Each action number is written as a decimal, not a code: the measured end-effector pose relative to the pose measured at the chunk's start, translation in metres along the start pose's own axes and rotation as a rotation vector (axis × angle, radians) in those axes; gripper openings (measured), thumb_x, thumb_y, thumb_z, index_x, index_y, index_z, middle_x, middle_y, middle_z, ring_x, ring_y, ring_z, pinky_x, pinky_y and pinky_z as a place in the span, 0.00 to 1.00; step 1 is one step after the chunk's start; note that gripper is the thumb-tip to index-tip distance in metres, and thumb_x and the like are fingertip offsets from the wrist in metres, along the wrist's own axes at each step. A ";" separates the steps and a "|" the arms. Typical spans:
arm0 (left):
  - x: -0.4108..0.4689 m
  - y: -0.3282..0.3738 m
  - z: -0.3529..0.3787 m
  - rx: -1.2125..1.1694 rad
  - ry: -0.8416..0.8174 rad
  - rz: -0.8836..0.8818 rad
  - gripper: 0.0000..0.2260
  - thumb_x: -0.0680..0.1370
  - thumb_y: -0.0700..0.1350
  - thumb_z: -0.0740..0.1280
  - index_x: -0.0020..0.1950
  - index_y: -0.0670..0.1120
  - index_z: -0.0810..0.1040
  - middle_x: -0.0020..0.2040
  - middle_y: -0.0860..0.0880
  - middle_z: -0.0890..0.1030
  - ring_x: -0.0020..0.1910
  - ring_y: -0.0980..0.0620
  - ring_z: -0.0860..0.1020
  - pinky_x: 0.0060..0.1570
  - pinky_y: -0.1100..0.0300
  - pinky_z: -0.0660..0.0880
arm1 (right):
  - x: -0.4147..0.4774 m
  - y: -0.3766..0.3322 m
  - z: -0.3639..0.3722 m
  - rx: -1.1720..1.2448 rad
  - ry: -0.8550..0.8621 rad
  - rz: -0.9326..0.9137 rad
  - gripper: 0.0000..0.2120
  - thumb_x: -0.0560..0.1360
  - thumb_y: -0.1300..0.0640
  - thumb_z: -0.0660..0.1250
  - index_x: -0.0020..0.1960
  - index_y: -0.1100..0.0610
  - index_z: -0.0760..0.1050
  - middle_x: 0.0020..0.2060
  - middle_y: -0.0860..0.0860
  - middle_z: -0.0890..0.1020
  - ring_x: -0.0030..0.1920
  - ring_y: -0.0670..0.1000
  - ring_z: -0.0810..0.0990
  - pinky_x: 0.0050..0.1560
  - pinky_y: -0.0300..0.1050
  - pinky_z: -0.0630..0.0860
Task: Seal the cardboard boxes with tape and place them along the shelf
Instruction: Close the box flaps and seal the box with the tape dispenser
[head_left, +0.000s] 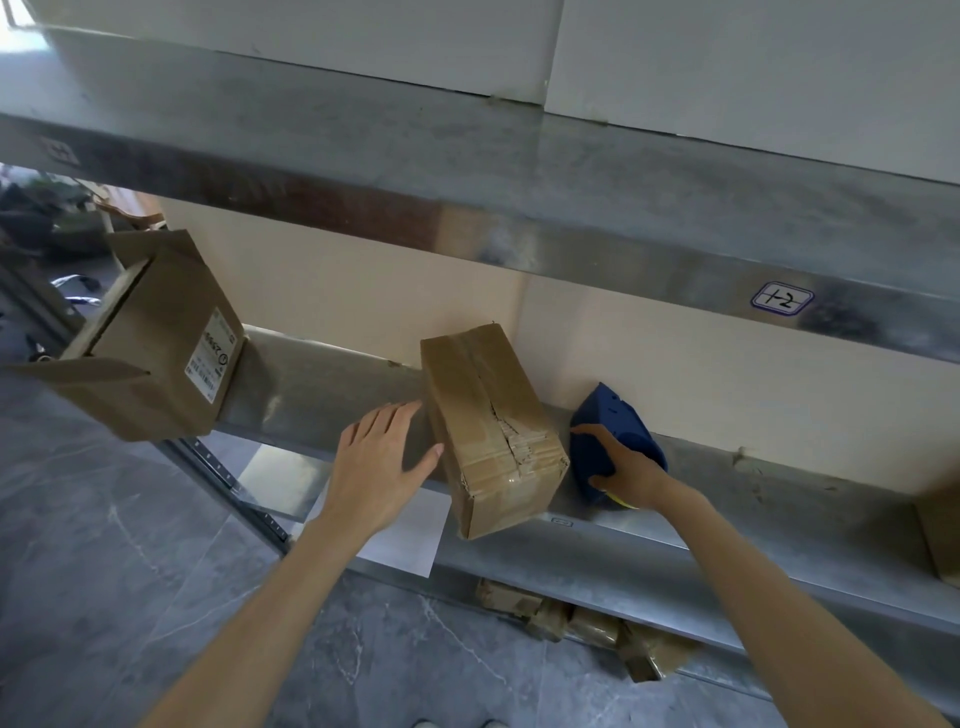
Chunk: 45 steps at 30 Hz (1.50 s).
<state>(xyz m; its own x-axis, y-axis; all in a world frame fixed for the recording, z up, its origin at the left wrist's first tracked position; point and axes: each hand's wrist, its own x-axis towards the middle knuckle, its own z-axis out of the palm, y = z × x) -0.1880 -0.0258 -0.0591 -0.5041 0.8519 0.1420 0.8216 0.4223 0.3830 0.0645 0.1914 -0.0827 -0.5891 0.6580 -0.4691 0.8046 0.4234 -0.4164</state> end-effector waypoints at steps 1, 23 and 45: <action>0.000 0.000 0.000 -0.004 -0.003 0.001 0.25 0.79 0.61 0.62 0.72 0.50 0.69 0.70 0.49 0.74 0.70 0.47 0.71 0.70 0.49 0.64 | 0.001 0.001 -0.001 0.013 -0.009 0.003 0.29 0.80 0.60 0.62 0.73 0.40 0.54 0.57 0.59 0.77 0.44 0.59 0.82 0.39 0.48 0.82; -0.008 -0.003 -0.011 -0.064 -0.018 0.037 0.22 0.80 0.57 0.65 0.71 0.50 0.71 0.70 0.50 0.74 0.69 0.48 0.72 0.69 0.51 0.65 | -0.009 0.013 0.002 0.083 0.264 0.088 0.24 0.78 0.45 0.62 0.71 0.34 0.58 0.61 0.52 0.78 0.45 0.53 0.78 0.38 0.46 0.77; 0.020 0.049 -0.056 -0.533 -0.151 0.359 0.18 0.80 0.45 0.67 0.69 0.57 0.74 0.64 0.62 0.76 0.60 0.74 0.69 0.57 0.80 0.62 | -0.143 -0.081 -0.044 -0.377 0.328 -0.489 0.28 0.78 0.41 0.64 0.69 0.28 0.50 0.51 0.44 0.81 0.31 0.39 0.72 0.31 0.30 0.66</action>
<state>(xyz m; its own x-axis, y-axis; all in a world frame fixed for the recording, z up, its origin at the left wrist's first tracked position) -0.1729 -0.0054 0.0133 -0.1486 0.9618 0.2300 0.6679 -0.0739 0.7406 0.0864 0.0905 0.0524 -0.8847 0.4660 -0.0126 0.4594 0.8669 -0.1936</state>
